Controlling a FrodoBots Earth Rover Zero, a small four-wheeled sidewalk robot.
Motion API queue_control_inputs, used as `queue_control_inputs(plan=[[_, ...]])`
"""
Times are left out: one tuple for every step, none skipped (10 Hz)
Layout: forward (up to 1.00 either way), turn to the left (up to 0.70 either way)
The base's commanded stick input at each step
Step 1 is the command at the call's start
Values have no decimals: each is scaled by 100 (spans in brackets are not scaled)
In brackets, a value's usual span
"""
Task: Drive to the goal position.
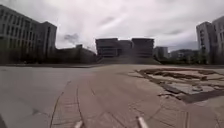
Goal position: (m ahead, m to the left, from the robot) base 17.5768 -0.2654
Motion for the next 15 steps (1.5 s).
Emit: queue_control_inputs(plan=[[100, 0], [100, 0], [100, 0], [100, 0], [100, 0], [100, 0], [100, 0], [100, 0], [100, 0], [100, 0], [100, 0], [100, 8], [100, 38], [100, 10], [100, 0]])
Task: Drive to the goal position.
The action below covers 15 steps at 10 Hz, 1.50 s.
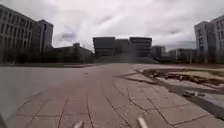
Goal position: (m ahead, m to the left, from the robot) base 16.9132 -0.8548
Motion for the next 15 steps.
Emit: queue_control_inputs(plan=[[100, 0], [100, 0], [100, 0], [100, 0], [100, 0], [100, 0], [100, 0], [100, 0], [100, 0], [100, 0], [100, 0], [100, 4], [100, 20], [100, 33], [100, 40]])
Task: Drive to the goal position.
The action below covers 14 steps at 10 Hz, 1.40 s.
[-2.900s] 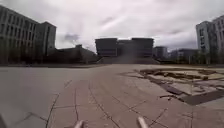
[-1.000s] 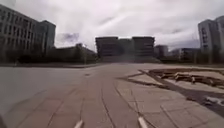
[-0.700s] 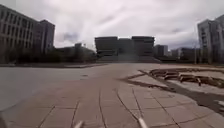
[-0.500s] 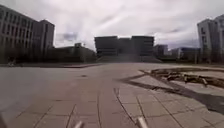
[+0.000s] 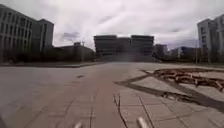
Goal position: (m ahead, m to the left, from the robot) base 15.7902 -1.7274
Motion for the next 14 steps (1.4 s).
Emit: queue_control_inputs(plan=[[100, 40], [100, 40], [100, 40], [100, 40], [100, 38], [100, 16], [100, 0], [100, 0], [100, 0], [100, 0], [100, 0], [100, 0], [100, 0], [100, 0]])
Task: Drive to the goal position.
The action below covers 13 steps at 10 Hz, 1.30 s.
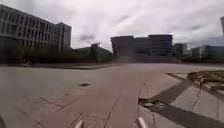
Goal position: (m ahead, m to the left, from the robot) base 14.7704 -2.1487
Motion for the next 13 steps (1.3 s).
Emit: queue_control_inputs(plan=[[100, 0], [100, 0], [100, 0], [100, 0], [100, 0], [100, 0], [100, 0], [100, 0], [100, -34], [100, -34], [100, -34], [100, -34], [100, -34]])
